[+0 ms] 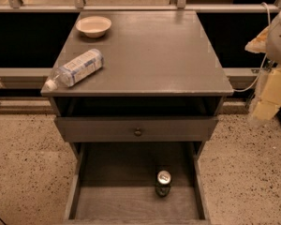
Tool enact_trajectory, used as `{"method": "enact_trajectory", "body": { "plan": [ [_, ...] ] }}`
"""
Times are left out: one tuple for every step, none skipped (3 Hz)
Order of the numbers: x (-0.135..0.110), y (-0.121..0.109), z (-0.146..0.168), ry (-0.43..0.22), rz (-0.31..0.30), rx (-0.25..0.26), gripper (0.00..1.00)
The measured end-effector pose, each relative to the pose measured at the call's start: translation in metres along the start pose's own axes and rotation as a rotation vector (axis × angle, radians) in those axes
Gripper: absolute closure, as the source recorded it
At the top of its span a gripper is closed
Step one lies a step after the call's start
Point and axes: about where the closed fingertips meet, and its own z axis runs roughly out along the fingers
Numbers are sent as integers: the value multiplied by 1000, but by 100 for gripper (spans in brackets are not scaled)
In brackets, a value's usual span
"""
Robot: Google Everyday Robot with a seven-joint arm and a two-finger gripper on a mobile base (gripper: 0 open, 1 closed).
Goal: Pick green can from middle drawer and place on counter
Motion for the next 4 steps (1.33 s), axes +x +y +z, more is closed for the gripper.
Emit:
{"method": "enact_trajectory", "body": {
  "plan": [
    [0, 0, 0, -1, 0, 0, 0],
    [-1, 1, 8, -36, -4, -6, 0],
    [6, 31, 64, -174, -35, -71, 0],
    [26, 46, 99, -342, 6, -37, 0]
  ]
}}
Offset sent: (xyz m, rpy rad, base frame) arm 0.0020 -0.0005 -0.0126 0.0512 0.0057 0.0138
